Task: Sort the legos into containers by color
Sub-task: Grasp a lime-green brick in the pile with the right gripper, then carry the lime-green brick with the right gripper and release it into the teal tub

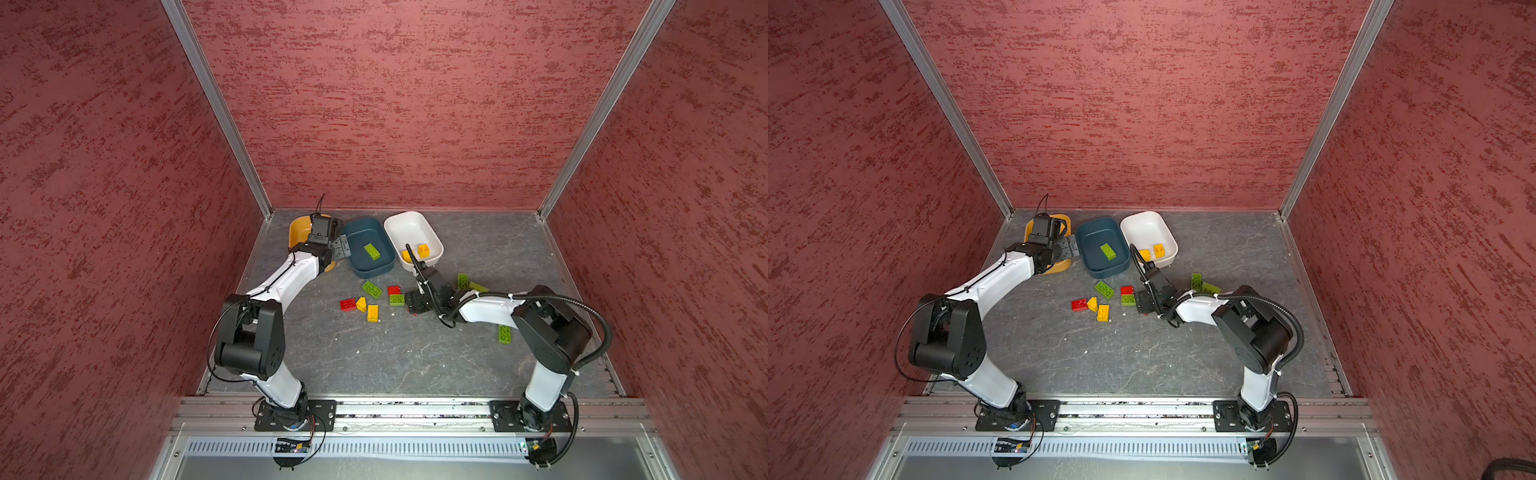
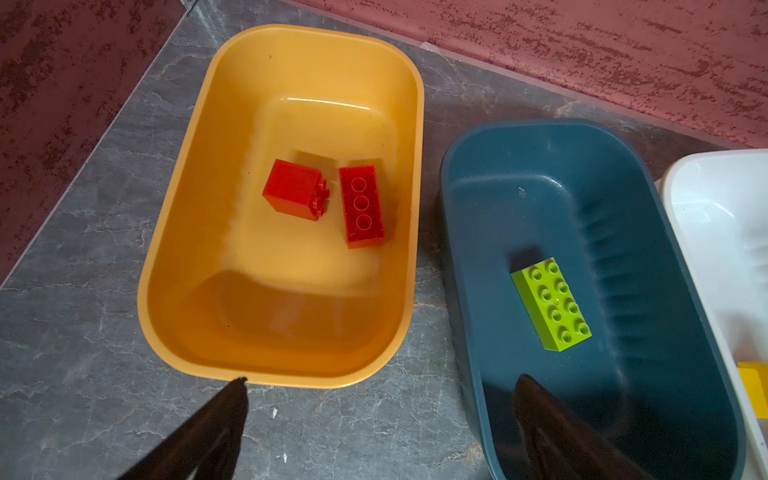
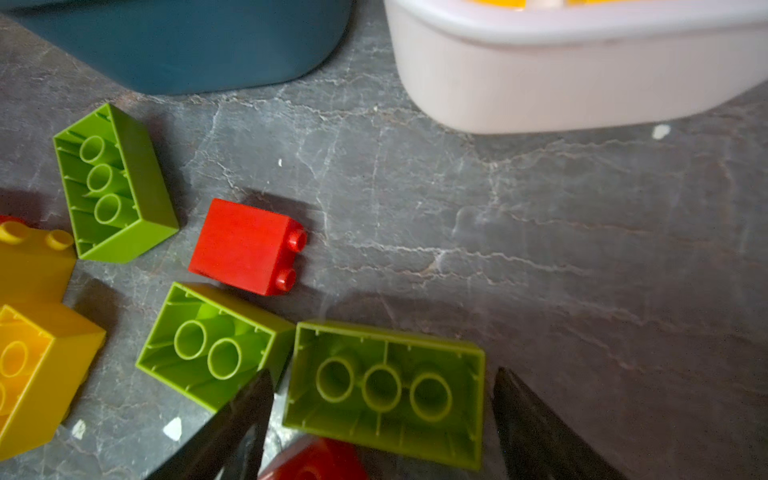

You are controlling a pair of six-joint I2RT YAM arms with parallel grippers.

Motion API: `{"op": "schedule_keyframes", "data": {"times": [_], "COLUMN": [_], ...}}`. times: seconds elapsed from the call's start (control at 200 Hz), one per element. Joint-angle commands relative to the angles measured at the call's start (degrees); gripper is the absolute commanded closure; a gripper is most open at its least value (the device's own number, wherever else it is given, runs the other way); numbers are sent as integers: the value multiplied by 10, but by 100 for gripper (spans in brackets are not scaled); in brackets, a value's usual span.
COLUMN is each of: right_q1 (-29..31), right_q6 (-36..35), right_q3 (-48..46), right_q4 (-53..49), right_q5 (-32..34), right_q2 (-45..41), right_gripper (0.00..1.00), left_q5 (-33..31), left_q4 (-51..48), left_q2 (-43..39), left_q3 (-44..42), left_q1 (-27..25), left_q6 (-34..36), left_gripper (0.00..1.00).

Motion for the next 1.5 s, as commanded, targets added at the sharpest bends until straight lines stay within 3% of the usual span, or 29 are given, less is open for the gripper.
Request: {"op": "schedule_keyframes", "data": {"times": [0.0,0.095,0.336,0.656,0.856,1.022,1.282,1.492], "right_q1": [6,7,8,10,11,11,11,11], "right_q6": [0,-2,-20,-89,-114,-109,-87,-91], "right_q3": [25,32,16,4,40,113,274,389], "right_q4": [-16,-21,13,76,133,164,96,18], "right_q5": [31,40,22,-64,-117,-130,-85,-42], "right_q2": [14,22,-1,-65,-61,0,136,212], "right_gripper": [19,22,41,47,48,48,46,33], "left_q5": [-9,-9,-1,23,26,32,27,33], "left_q4": [-2,-2,-8,2,0,-1,-8,-9], "left_q2": [-14,-16,-35,-75,-79,-80,-89,-93], "left_q3": [-5,-5,-8,-40,-40,-44,-49,-54], "left_q1": [0,0,-2,-3,-1,-1,3,10], "left_q6": [-3,-2,-5,-28,-28,-33,-36,-45], "left_gripper": [1,1,1,1,1,0,1,1]}}
